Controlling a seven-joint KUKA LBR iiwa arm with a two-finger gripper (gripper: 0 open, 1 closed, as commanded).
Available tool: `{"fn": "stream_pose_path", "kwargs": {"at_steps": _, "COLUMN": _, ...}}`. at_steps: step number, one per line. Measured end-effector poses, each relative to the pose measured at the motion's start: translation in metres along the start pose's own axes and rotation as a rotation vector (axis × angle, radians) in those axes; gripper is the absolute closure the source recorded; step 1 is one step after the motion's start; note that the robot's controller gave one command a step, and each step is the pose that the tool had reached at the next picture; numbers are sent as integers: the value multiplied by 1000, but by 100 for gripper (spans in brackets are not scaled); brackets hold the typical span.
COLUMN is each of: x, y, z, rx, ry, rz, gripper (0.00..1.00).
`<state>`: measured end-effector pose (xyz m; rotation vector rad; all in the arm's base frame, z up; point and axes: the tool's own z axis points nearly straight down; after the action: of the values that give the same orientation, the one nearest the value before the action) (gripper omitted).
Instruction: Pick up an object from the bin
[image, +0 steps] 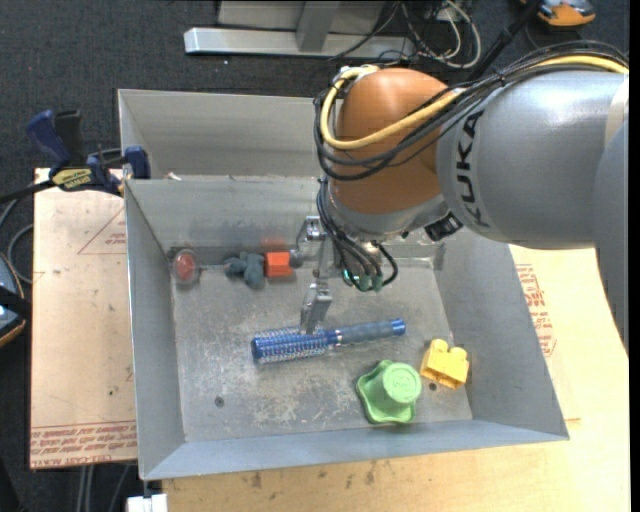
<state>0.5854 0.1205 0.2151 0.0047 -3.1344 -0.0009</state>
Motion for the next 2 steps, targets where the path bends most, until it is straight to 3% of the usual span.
{"fn": "stream_pose_path", "kwargs": {"at_steps": 1, "x": 9, "y": -56, "z": 142, "rx": -4, "ry": -14, "rz": -170, "gripper": 0}}
{"fn": "stream_pose_path", "kwargs": {"at_steps": 2, "x": 19, "y": -57, "z": 115, "rx": 1, "ry": -11, "rz": -286, "gripper": 0}}
